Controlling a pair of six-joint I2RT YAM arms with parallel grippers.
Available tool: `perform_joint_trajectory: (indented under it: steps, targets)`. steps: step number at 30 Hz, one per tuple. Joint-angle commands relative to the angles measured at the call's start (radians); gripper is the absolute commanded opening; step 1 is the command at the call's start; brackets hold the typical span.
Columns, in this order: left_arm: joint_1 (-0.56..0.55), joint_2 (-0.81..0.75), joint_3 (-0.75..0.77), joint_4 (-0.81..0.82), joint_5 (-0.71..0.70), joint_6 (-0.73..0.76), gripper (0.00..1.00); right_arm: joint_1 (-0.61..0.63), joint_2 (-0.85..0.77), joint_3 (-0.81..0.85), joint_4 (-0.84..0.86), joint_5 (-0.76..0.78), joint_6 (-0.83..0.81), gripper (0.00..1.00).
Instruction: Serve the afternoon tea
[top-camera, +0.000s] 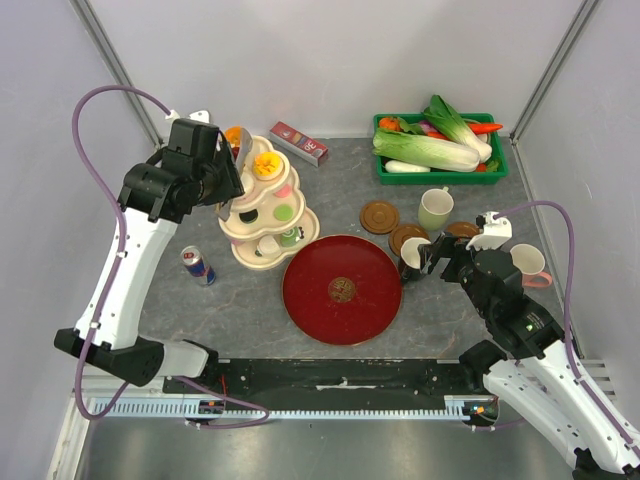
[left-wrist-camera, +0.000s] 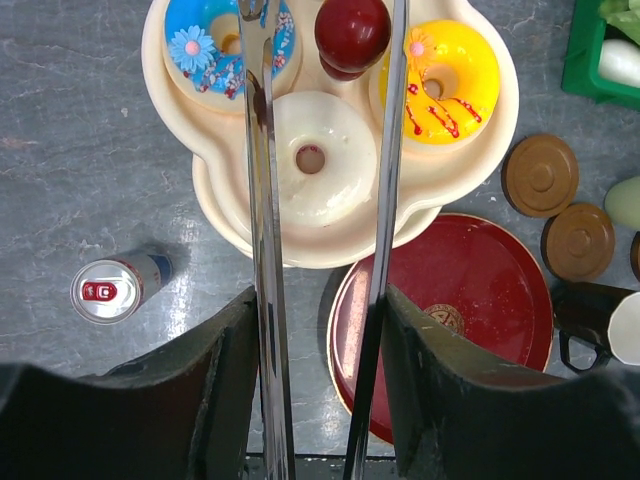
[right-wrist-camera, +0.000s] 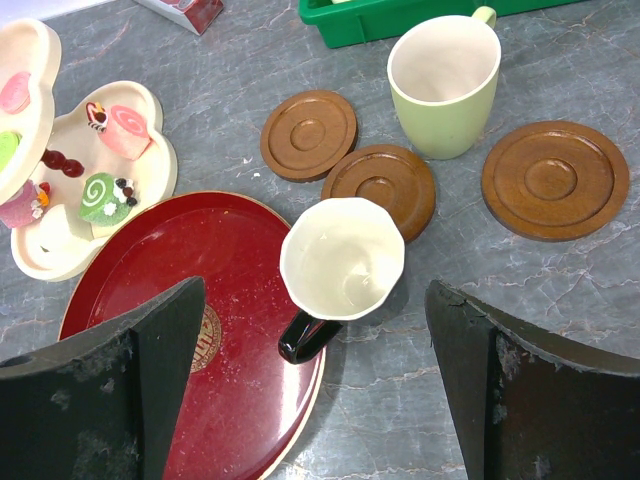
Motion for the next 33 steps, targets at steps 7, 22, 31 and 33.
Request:
perform_joint_trajectory:
  steps: [7,22,31,33]
  targets:
    - [0.033,-0.018,-0.011,0.052,0.067,0.091,0.55,0.001,-0.007,0.0,0.027,0.002,0.003,0.98]
    - [0.033,-0.035,0.044,0.036,0.019,0.084,0.6,0.001,-0.001,0.0,0.027,0.006,0.005,0.98]
    - [0.033,-0.029,0.176,-0.003,-0.082,0.062,0.6,0.001,0.004,0.001,0.026,0.008,0.005,0.98]
    - [0.033,-0.026,0.189,-0.007,-0.099,0.059,0.6,0.002,0.004,0.001,0.027,0.008,0.005,0.98]
